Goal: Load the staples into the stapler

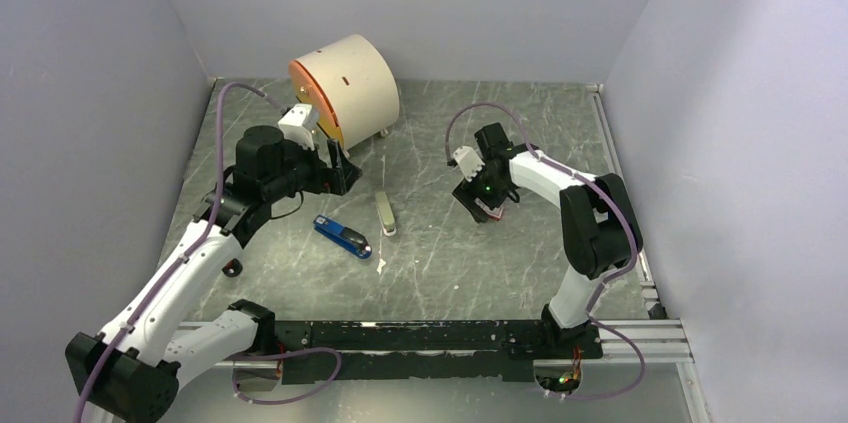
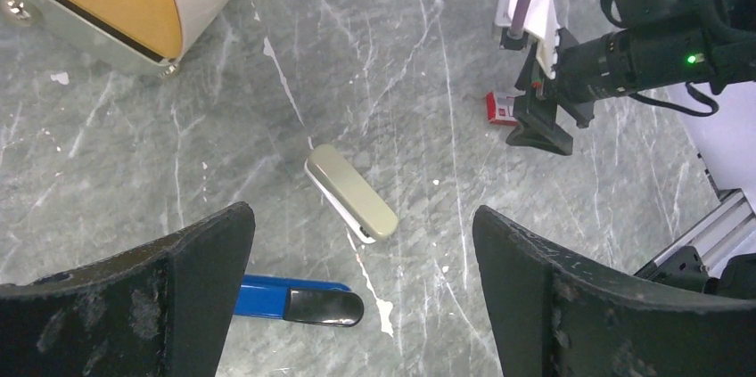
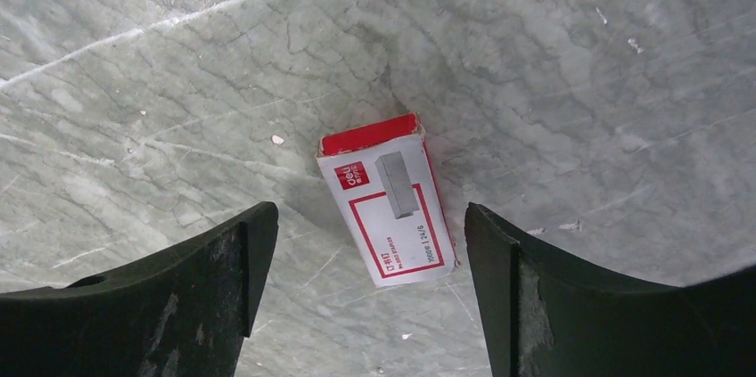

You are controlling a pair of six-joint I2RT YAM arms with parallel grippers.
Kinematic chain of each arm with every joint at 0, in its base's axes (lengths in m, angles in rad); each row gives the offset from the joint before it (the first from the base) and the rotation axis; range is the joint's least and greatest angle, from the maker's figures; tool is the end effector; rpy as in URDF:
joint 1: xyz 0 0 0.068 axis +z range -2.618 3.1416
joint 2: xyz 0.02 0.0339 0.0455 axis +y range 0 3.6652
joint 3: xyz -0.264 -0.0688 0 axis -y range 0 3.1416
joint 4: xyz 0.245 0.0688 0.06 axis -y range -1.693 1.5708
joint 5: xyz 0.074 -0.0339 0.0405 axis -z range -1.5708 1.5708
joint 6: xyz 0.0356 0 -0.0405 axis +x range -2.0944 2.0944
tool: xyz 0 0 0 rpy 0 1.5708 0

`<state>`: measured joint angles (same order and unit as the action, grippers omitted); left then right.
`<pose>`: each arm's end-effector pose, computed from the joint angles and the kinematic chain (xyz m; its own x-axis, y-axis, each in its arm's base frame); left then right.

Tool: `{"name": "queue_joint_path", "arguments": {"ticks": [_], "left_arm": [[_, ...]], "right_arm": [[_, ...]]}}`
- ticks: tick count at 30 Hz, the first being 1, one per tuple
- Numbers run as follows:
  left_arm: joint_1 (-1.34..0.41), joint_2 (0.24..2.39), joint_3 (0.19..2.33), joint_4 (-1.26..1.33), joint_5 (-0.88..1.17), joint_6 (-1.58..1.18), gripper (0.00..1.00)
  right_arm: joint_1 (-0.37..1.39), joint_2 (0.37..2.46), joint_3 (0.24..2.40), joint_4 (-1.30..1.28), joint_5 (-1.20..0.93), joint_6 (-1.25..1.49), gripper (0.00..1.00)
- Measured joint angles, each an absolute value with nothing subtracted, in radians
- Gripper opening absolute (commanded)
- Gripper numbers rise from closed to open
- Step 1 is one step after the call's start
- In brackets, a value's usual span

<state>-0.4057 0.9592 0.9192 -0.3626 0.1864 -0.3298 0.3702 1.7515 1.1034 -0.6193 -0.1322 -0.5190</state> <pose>0.1958 -0.0913 0.3371 -0.5169 -0.1243 -0.8469 0.3986 0.8407 -0.3667 0.3075 0.1244 0.1688 -0.5764 -0.7511 -0.3218 -0.7846 0.6188 -0.0390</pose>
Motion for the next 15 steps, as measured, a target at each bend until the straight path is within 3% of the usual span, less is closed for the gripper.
{"name": "queue_joint_path", "arguments": {"ticks": [15], "left_arm": [[-0.411,1.042,0.922,-0.296,0.276,-0.355,0.90]], "right_arm": [[0.349,1.787,1.104,-0.628,-0.193,-0.557,0.73]]}}
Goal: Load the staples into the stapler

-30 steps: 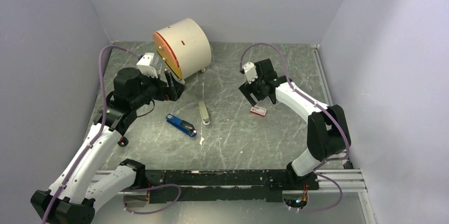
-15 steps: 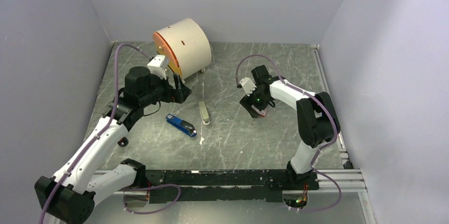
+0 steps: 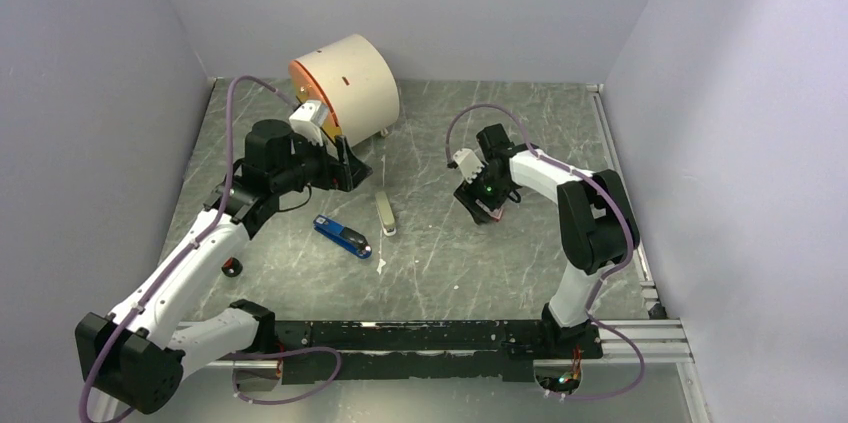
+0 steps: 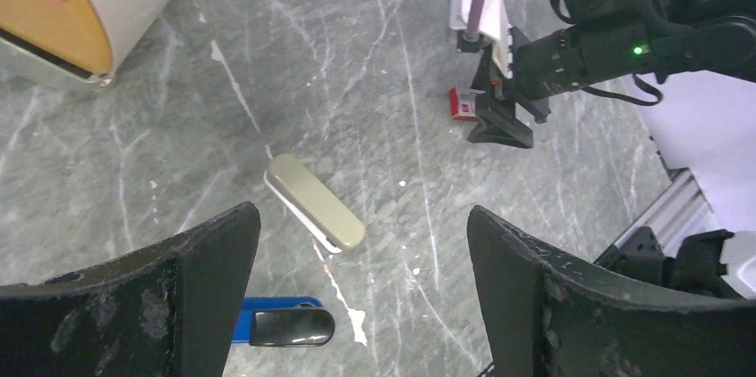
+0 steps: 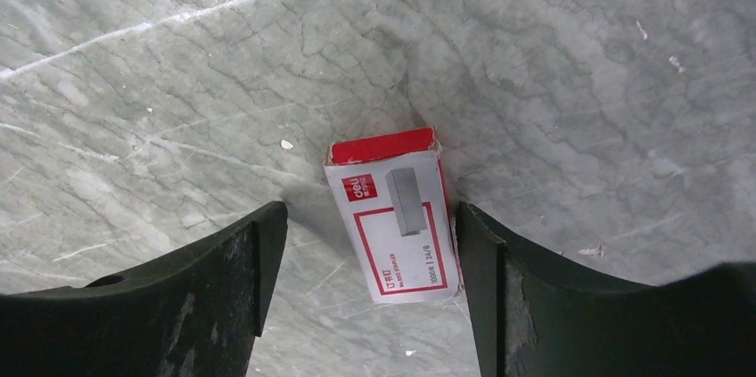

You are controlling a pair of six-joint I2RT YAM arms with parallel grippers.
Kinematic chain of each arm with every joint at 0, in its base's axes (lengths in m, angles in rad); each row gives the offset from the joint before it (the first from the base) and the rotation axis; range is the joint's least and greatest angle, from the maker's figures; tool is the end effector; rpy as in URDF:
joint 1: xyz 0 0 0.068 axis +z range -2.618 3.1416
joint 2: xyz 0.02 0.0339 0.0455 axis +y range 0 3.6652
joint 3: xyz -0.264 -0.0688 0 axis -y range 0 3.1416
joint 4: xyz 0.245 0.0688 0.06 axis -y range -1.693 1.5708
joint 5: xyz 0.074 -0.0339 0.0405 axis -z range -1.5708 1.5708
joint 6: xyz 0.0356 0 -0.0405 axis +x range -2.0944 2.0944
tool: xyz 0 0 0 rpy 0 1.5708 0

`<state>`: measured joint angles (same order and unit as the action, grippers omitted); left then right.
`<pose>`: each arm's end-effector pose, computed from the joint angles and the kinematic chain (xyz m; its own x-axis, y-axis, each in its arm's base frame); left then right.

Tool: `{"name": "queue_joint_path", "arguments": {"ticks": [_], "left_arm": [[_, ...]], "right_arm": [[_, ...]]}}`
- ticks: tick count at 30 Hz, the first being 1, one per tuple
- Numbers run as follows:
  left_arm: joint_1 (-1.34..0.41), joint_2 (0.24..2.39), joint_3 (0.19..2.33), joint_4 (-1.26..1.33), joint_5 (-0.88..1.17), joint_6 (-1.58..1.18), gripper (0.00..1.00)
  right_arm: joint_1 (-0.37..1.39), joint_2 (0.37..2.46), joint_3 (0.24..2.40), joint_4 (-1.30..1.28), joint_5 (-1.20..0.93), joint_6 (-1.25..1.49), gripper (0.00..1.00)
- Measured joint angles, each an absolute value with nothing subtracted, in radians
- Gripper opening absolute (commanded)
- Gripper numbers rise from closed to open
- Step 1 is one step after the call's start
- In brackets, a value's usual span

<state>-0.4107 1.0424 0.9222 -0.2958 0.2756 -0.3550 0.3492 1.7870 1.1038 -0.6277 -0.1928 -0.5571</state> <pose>0.2128 -0.1032 0.3279 -0.5603 -0.1208 -0.8195 0.4454 0.7901 -0.4211 0.3101 0.1202 0.1579 -0.5688 -0.7594 -0.3160 -0.8044 0.5937 0.0213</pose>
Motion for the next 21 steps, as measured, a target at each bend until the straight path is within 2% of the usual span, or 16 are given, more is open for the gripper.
{"name": "queue_joint_path", "arguments": {"ticks": [6,11,16,19,21], "left_arm": [[-0.411,1.071,0.922,-0.251,0.343,-0.397,0.91],[-0.411,1.110,0.922,-0.211,0.400,-0.434,0.92],[-0.412,1.149,0.922,-0.174,0.452,-0.458,0.91],[-0.418,1.177,0.922,-0.141,0.484,-0.477,0.87],[-0.424,1.202,0.922,-0.123,0.496,-0.492,0.81]], "right_arm": [[0.333,1.788,1.105,-0.627,-0.212,-0.558,0.71],[0.325,1.779,1.090,-0.607,-0.199,-0.563,0.57],[0.322,1.752,1.051,-0.575,-0.189,-0.566,0.51],[0.322,1.749,1.046,-0.569,-0.194,-0.567,0.48],[0.322,1.749,1.046,-0.569,-0.198,-0.567,0.46]]}}
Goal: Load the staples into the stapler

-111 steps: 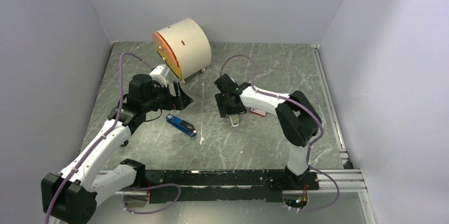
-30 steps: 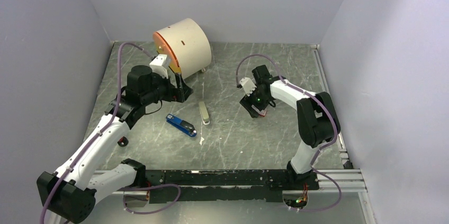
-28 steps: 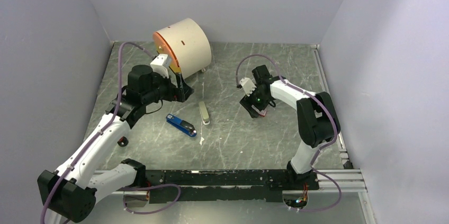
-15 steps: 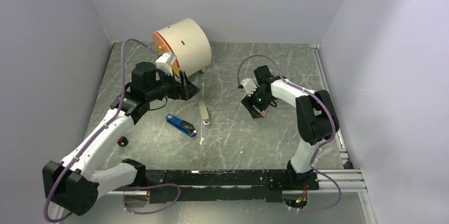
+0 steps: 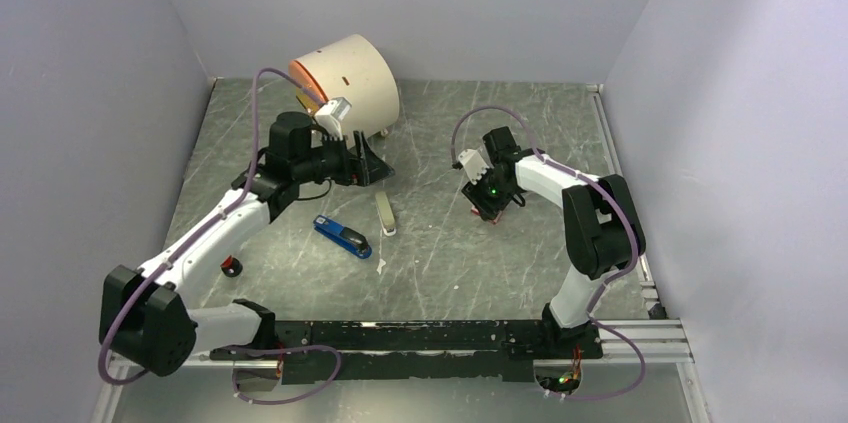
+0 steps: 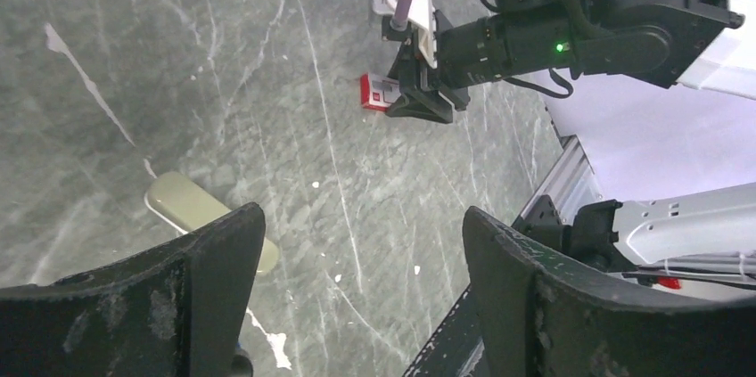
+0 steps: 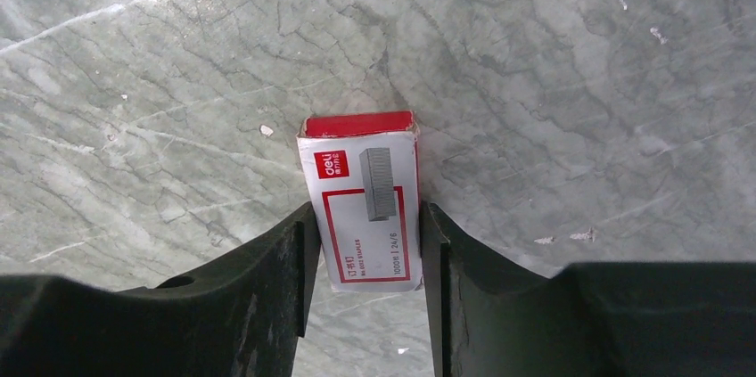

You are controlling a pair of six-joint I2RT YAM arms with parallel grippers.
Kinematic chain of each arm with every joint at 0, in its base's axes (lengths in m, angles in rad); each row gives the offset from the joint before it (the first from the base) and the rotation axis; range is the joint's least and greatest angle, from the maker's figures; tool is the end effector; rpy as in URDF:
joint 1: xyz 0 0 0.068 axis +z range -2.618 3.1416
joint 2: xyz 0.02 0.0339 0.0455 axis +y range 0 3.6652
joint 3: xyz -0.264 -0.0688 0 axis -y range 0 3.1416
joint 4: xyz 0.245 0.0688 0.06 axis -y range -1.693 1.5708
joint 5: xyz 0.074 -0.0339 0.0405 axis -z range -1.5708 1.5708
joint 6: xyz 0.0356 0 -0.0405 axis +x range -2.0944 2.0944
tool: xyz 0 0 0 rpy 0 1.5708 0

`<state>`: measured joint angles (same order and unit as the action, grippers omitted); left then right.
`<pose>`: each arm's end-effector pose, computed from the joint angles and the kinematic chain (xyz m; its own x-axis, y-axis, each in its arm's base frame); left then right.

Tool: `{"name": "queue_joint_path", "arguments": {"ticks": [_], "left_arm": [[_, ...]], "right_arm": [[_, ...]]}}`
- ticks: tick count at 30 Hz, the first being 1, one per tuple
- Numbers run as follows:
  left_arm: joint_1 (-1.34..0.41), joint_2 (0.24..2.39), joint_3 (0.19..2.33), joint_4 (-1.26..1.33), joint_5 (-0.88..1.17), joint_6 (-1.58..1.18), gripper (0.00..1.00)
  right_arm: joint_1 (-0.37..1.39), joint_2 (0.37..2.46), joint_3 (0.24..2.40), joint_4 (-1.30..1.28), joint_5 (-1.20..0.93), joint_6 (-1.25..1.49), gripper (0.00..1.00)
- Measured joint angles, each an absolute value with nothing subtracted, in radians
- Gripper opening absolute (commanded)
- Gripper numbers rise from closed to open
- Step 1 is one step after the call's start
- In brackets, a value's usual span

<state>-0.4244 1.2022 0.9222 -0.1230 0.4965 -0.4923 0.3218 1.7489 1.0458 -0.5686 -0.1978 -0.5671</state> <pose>0.2425 -0.1282 0.3084 -0.6748 -0.1511 -0.7223 0.5020 0.6234 -0.5994 0.3057 0.1093 0.1566 -0.5685 -0.7448 -0.3494 -0.7949 0.6068 0.0001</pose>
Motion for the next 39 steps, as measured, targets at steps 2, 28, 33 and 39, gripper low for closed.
{"name": "queue_joint_path", "arguments": {"ticks": [2,28,33,39], "left_arm": [[-0.438,1.240,0.925,-0.117,0.500,-0.516,0.75],[-0.610,1.787,0.995,0.165,0.438,-0.818,0.56],[-0.636,1.879,1.032,0.197,0.440,-0.828,0.64],[-0.646,1.948,1.106,0.207,0.458,-0.820,0.64]], "right_arm": [[0.322,1.749,1.046,-0.566,-0.200,-0.566,0.46],[0.404,1.755,1.016,-0.407,-0.281,-0.538,0.64],[0.408,1.731,0.984,-0.377,-0.274,-0.539,0.66],[0.408,1.689,0.934,-0.371,-0.274,-0.553,0.60]]}}
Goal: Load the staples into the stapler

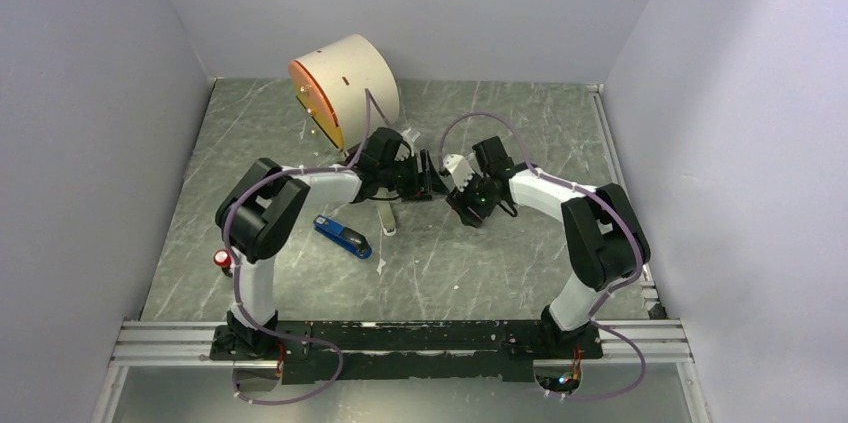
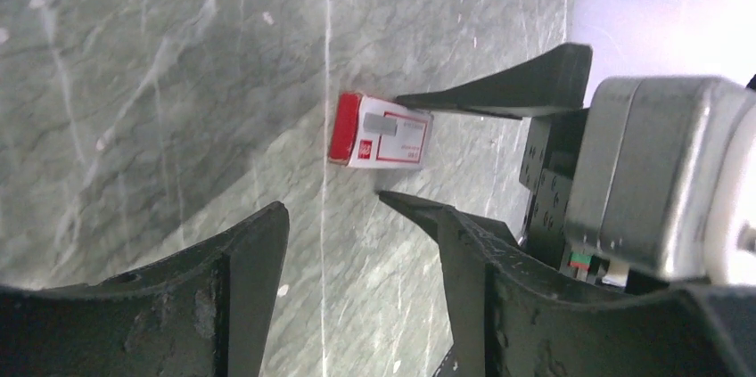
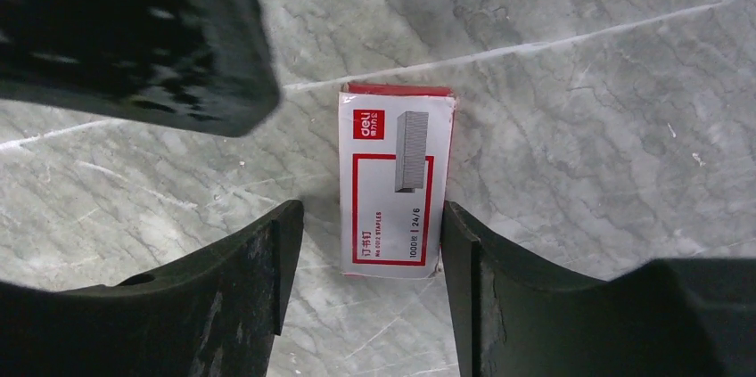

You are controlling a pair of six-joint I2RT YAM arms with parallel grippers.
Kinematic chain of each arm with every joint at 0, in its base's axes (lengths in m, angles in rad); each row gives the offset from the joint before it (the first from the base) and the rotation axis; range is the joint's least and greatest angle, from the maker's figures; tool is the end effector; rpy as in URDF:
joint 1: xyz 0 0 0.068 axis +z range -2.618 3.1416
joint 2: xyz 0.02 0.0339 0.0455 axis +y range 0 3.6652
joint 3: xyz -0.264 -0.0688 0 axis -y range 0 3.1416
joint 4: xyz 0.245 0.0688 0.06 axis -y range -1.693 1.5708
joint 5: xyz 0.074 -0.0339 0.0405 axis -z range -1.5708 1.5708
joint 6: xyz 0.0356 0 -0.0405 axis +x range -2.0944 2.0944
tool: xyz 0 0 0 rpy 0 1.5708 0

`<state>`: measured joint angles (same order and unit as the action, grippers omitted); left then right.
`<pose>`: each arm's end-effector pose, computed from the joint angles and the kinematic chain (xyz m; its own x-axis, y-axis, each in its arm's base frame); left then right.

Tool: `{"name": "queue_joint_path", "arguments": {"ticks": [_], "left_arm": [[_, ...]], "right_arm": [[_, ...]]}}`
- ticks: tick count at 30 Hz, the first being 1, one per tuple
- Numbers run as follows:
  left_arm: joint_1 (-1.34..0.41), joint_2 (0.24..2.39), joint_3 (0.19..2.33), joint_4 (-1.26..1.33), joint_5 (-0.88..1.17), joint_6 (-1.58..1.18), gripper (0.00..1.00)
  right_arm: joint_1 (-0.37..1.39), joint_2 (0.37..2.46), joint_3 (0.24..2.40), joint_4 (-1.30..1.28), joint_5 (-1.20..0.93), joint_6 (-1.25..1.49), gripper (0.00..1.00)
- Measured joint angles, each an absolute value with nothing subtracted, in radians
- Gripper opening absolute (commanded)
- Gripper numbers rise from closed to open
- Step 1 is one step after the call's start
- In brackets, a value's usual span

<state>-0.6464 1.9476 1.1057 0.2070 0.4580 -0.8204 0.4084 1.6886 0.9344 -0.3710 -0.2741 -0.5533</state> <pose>0.3181 -0.2597 0.1534 -0.9258 -0.1232 -0.3572 0.2159 0.6033 -0.7677 0.2874 0.1349 0.1539 -0.4474 -0.7448 -0.4950 -0.8516 0.5239 -0.0187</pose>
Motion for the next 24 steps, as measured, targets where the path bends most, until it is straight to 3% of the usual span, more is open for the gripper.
{"name": "queue_joint_path", "arguments": {"ticks": [3,6,14,20,24], "left_arm": [[-0.656,1.977,1.138,0.208,0.469,-0.811,0.48],[-0.670,2.019,1.171,0.213,0.477,-0.799,0.42],[-0.689,2.105,1.213,0.222,0.491,-0.785,0.38],[-0.689,2.138,1.225,0.251,0.511,-0.778,0.40],[-0.691,2.162,1.245,0.286,0.525,-0.770,0.34]], "right_arm": [[0.406,1.684,0.930,-0.375,-0.280,-0.564,0.60],[0.392,1.684,0.930,-0.386,-0.301,-0.579,0.61],[0.369,1.684,0.930,-0.392,-0.315,-0.607,0.53],[0.367,1.684,0.930,-0.392,-0.311,-0.607,0.50],[0.367,1.684,0.930,-0.392,-0.310,-0.606,0.47]]}}
